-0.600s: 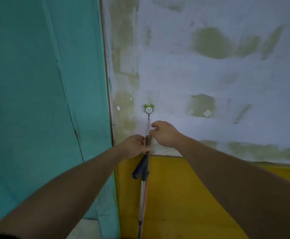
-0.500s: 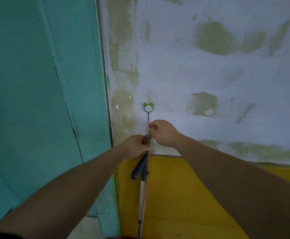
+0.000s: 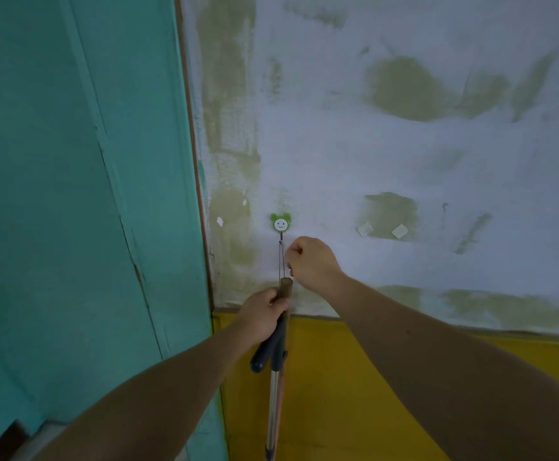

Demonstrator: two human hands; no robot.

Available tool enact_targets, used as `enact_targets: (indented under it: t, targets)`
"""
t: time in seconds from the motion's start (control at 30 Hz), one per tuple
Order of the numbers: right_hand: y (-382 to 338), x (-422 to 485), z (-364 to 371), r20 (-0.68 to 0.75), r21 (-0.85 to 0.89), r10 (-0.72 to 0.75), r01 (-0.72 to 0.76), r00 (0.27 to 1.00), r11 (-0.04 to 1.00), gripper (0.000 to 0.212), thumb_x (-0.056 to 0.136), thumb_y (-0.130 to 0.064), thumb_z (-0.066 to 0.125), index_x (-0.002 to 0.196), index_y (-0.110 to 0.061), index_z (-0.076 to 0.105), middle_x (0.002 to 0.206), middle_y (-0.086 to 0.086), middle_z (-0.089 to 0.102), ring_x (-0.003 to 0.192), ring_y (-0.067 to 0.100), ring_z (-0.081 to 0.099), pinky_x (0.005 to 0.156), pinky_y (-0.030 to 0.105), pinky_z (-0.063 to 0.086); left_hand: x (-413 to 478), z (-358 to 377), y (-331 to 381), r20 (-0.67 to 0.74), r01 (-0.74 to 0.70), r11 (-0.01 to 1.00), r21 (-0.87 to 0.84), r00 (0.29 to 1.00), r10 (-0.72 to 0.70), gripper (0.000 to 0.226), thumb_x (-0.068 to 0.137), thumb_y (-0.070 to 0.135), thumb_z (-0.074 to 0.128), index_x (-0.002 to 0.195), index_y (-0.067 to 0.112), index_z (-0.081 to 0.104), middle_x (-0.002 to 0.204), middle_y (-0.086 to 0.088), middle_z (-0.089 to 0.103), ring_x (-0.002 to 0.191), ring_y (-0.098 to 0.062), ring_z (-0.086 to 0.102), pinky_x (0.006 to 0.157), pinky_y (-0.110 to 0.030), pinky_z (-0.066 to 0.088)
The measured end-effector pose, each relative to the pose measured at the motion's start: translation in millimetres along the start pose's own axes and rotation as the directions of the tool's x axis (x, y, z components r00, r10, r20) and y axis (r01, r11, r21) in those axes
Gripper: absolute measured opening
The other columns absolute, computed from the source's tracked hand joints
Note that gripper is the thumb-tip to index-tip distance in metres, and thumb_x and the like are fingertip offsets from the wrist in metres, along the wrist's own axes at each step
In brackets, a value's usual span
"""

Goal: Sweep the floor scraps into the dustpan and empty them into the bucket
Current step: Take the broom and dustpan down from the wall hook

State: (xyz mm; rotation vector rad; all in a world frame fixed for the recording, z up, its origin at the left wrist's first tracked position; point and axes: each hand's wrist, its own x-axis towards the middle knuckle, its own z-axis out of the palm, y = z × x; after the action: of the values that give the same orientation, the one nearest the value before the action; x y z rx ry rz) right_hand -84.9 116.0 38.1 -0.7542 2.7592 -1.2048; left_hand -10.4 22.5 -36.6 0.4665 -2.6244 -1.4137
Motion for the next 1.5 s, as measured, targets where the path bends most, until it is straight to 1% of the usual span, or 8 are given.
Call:
enact_targets:
  t: [0.17, 0.43, 0.7, 0.9, 1.07, 1.17, 1.33, 1.5]
  targets:
    - [-11.1, -2.5, 1.5, 0.08, -0.002, 0.027, -0.027, 0.996, 1.0, 0.023, 0.092, -0.016, 0.047, 0.077, -0.003, 0.06, 0.078, 0.01, 0.061, 0.076, 0.024, 0.064, 0.063, 0.03, 0.046, -8.3, -4.7, 4.4, 0.025, -0.006, 1.0, 0.0, 1.0, 0.006, 0.024, 0.1, 0.029, 0.046, 0.1, 0.011, 0.062, 0.094, -0.006, 0.066, 0.083, -0.019, 0.062, 0.066, -0.024, 0.045]
    - [-22.7, -2.1, -6.1, -0.021, -0.006, -0.001, 0.001, 1.0, 1.0, 0.021, 0.092, -0.018, 0.046, 0.082, -0.01, 0.063, 0.093, 0.01, 0.069, 0.082, 0.024, 0.062, 0.072, 0.033, 0.051, -15.9, -24.8, 9.3, -0.058, -0.018, 0.999, -0.042, 0.998, 0.016, 0.027, 0.099, 0.029, 0.048, 0.104, 0.009, 0.064, 0.099, -0.011, 0.069, 0.094, -0.027, 0.065, 0.088, -0.041, 0.051]
    - [-34.4, -6.5, -15.1, -0.164, 0.148, -0.066, 0.091, 0.984, 0.985, 0.021, 0.095, -0.028, 0.048, 0.085, -0.014, 0.06, 0.088, 0.005, 0.067, 0.083, 0.023, 0.065, 0.066, 0.032, 0.049, -16.9, -43.6, 28.0, -0.12, -0.094, 0.991, -0.099, 0.989, 0.082, 0.024, 0.097, 0.027, 0.049, 0.086, 0.01, 0.061, 0.09, -0.015, 0.067, 0.079, -0.022, 0.061, 0.074, -0.033, 0.049]
    - [-27.4, -30.7, -22.7, 0.108, 0.088, -0.075, 0.066, 0.991, 0.994, 0.029, 0.091, -0.036, 0.056, 0.089, -0.012, 0.072, 0.095, 0.012, 0.067, 0.078, 0.017, 0.058, 0.069, 0.03, 0.046, -27.0, -48.0, 28.7, -0.066, -0.149, 0.971, -0.186, 0.988, 0.139, 0.023, 0.096, 0.021, 0.052, 0.077, 0.012, 0.061, 0.076, -0.009, 0.062, 0.072, -0.022, 0.056, 0.073, -0.038, 0.048]
    - [-36.1, -55.2, -33.8, 0.126, 0.035, -0.184, 0.181, 0.975, 0.983, 0.03, 0.093, -0.026, 0.058, 0.087, 0.002, 0.069, 0.069, 0.006, 0.052, 0.052, 0.001, 0.042, 0.052, 0.014, 0.033, -37.5, -51.4, 34.2, -0.033, -0.214, 0.942, -0.259, 0.976, 0.213, 0.023, 0.097, 0.015, 0.053, 0.078, 0.006, 0.063, 0.07, -0.006, 0.06, 0.069, -0.021, 0.053, 0.071, -0.035, 0.044]
    - [-40.2, -67.9, -30.2, 0.042, -0.022, -0.201, 0.202, 0.979, 0.979, 0.032, 0.095, -0.025, 0.054, 0.078, 0.0, 0.065, 0.063, -0.001, 0.047, 0.053, 0.006, 0.039, 0.053, 0.02, 0.032, -43.5, -54.4, 37.8, -0.02, -0.232, 0.936, -0.264, 0.972, 0.235, 0.025, 0.097, 0.021, 0.054, 0.084, 0.002, 0.064, 0.075, -0.008, 0.063, 0.072, -0.024, 0.057, 0.077, -0.042, 0.05]
    - [-30.4, -95.7, -38.9, -0.129, -0.045, -0.061, 0.055, 0.99, 0.997, 0.032, 0.096, -0.024, 0.05, 0.077, -0.005, 0.067, 0.058, -0.007, 0.049, 0.05, 0.005, 0.041, 0.049, 0.02, 0.032, -63.7, -52.7, 54.2, 0.268, -0.032, 0.972, 0.234, 0.963, -0.033, 0.043, 0.088, 0.05, 0.059, 0.071, 0.01, 0.056, 0.062, -0.004, 0.058, 0.061, -0.018, 0.056, 0.058, -0.029, 0.044]
    - [-8.0, -142.2, -51.7, -0.23, -0.012, 0.077, -0.082, 0.97, 0.997, 0.032, 0.096, -0.021, 0.047, 0.08, -0.003, 0.068, 0.066, -0.002, 0.053, 0.052, 0.011, 0.043, 0.049, 0.024, 0.033, -90.2, -29.7, 73.9, 0.636, 0.086, 0.979, 0.187, 0.749, -0.187, 0.031, 0.099, 0.024, 0.052, 0.076, 0.004, 0.057, 0.071, -0.008, 0.063, 0.062, -0.019, 0.062, 0.063, -0.031, 0.052]
